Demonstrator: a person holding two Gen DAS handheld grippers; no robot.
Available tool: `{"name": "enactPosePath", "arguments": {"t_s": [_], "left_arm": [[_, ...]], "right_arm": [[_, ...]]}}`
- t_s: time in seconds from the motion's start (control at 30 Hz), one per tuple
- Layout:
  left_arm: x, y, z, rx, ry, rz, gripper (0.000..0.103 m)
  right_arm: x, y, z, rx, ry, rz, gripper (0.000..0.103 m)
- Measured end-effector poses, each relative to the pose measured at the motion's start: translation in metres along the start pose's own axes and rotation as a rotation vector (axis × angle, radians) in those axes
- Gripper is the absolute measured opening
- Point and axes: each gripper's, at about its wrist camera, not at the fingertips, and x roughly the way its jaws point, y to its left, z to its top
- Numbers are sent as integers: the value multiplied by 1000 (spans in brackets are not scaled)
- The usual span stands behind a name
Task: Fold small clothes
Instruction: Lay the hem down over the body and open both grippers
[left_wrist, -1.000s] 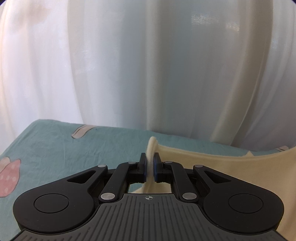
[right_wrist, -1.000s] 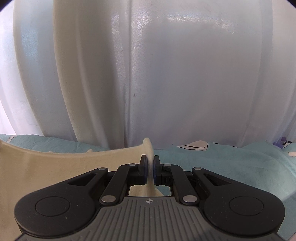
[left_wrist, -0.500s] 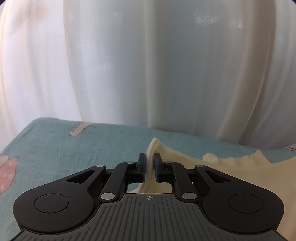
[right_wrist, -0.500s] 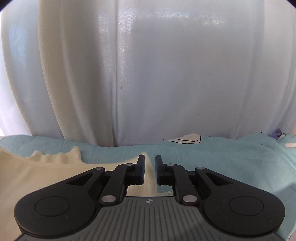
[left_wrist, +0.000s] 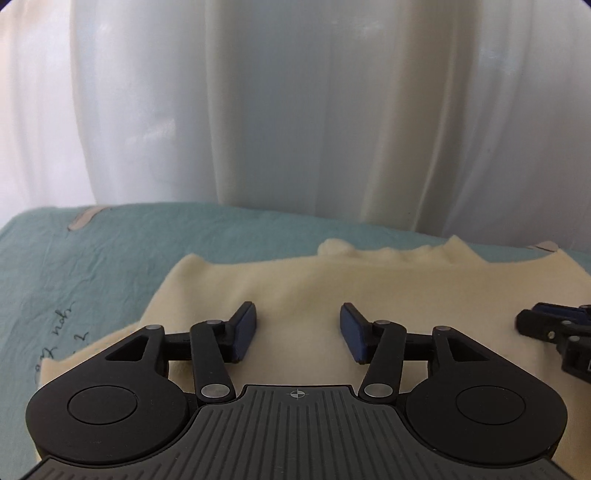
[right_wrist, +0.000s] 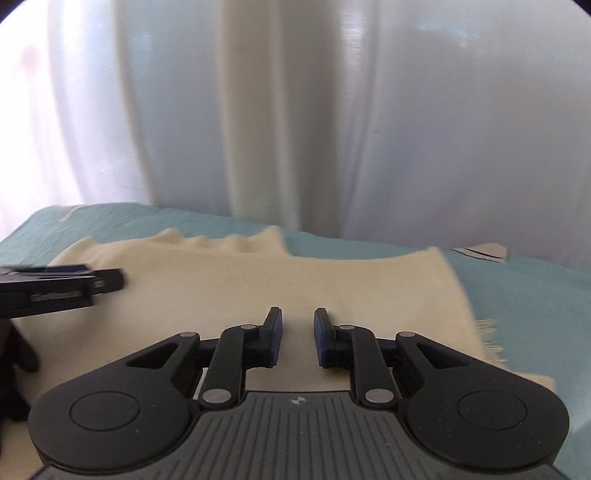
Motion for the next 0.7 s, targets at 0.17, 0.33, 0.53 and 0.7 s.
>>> {"name": "enactPosePath", "arguments": {"t_s": [0.17,0.33,0.53,0.7], "left_arm": [[2,35,-1,-169,-21,-61,56],[-7,42,-2,-196,-20,-57,53],[-72,62,-12,-203,-28,-38,65],[-76,69,-34,-113,25,60,65]], "right_arm": [[1,-50,3,177,-30,-78,0],[-13,-28,2,95,-22,-103,7],[-69,-17,-24,20,-34,-7,19],[-79,-27,-36,37,-37,-78,18]]}}
